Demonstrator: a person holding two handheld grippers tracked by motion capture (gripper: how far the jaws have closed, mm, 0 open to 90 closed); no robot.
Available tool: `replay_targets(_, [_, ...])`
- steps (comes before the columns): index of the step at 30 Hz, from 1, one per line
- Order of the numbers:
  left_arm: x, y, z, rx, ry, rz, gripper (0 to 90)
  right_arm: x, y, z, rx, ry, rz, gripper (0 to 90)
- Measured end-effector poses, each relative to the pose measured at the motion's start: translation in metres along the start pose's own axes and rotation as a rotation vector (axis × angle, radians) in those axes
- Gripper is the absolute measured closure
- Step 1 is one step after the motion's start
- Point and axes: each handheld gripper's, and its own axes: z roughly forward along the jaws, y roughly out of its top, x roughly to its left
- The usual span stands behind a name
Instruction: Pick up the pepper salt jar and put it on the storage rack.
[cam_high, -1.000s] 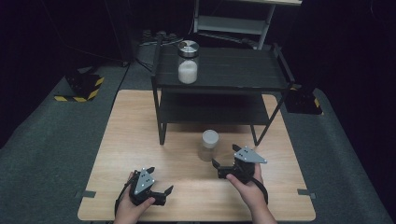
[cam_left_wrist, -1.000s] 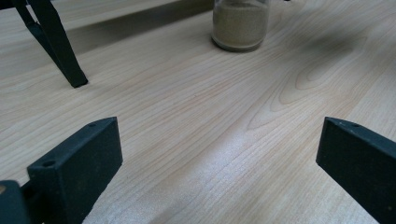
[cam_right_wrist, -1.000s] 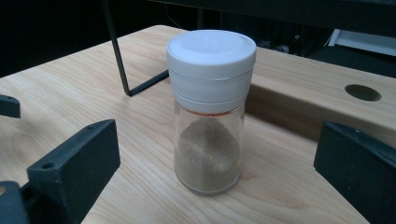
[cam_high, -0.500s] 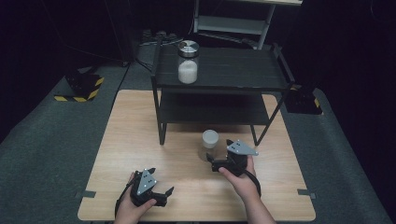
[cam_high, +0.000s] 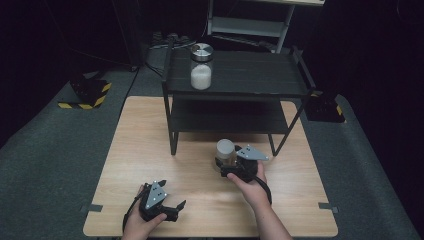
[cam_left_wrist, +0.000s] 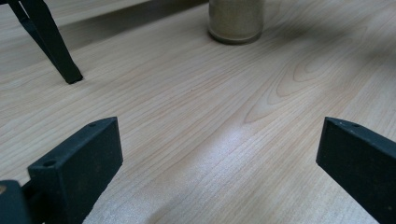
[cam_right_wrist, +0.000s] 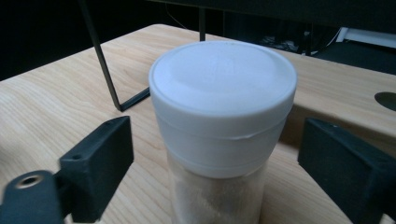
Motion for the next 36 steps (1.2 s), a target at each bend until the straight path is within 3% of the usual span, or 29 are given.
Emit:
replay_targets(9, [0.0,-0.001,-0.001,-0.006,0.002,-0.003,0.9,0.0,0.0,0.004,-0.023,-0.008,0.021,23.0])
replay_targets(12, [0.0,-0.001,-0.001,-0.004,0.001,-0.004,0.9,-0.004,-0.003,0.005,-0.036,0.005,0.069,26.2])
replay_targets(20, [0.001,-0.002,-0.001,-0.009,-0.002,-0.014,0.9,-0.006,-0.007,0.009,-0.054,0.024,0.099,31.7])
replay_targets(26, [0.0,-0.003,-0.001,-0.013,-0.001,-0.011,0.9,-0.001,-0.009,0.009,-0.067,0.008,0.074,33.0])
replay_targets(36, [0.0,-0.003,-0.001,-0.016,0.001,-0.004,0.8,0.004,-0.011,0.007,-0.076,-0.011,0.076,33.4])
